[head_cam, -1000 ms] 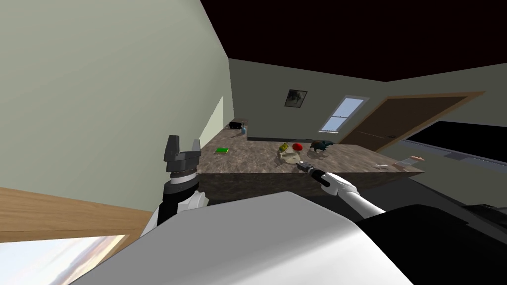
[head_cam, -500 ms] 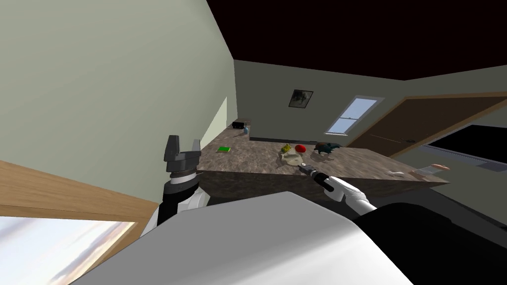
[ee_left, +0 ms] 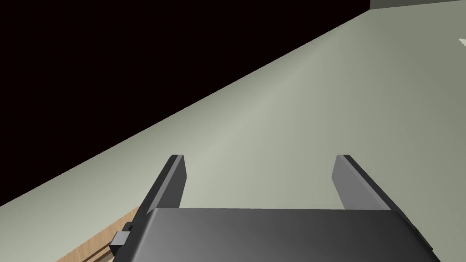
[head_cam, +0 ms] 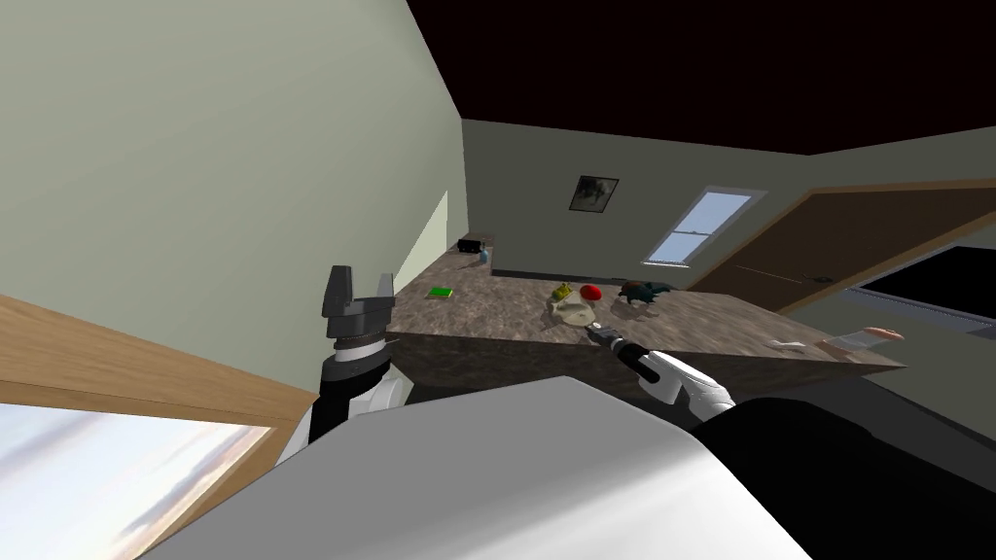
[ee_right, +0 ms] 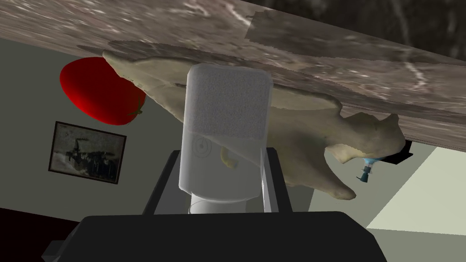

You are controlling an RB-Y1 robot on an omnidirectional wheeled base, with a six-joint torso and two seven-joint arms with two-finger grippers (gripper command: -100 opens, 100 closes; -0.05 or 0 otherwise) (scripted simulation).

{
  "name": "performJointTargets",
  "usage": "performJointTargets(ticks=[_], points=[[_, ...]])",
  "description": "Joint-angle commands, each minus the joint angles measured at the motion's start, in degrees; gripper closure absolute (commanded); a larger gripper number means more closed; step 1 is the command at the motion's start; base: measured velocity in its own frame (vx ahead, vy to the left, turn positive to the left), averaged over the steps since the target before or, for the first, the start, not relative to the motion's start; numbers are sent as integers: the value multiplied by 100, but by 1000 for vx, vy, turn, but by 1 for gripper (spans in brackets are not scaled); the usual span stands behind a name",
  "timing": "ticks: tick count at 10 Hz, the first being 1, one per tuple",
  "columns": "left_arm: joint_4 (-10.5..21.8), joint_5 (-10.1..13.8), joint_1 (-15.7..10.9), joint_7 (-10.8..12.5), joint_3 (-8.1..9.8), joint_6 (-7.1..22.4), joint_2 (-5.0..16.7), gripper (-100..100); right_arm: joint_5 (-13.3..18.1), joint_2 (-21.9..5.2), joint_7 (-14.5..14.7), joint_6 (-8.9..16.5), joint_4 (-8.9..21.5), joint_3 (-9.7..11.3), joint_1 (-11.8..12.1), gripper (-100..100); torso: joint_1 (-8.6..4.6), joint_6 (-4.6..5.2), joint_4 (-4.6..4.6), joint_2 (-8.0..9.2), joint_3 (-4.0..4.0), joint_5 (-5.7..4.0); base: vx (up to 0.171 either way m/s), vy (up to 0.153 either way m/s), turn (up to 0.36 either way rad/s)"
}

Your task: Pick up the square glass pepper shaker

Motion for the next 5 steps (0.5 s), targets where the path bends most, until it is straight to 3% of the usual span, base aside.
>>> performJointTargets(ticks=[1,2,3,4,5], points=[[0,0,0,0,0,0,0,0,-172,-32,5,286,-286,-108,286,100,0,0,0,0,0,0,-15,-30,180],[0,0,-1,0,0,0,0,0,-172,-32,5,349,-475,-108,466,100,-8,-4,1,1,1,2,-27,-38,111],[0,0,0,0,0,0,0,0,-172,-32,5,349,-658,-108,491,100,-11,5,0,8,3,-2,-7,-25,-23],[0,0,0,0,0,0,0,0,-167,-34,1,325,-530,-110,444,100,-7,3,0,3,2,-2,-2,-7,-4],[0,0,0,0,0,0,0,0,-166,-30,5,331,-549,-104,448,0,-4,3,-1,-1,-1,0,0,0,0]])
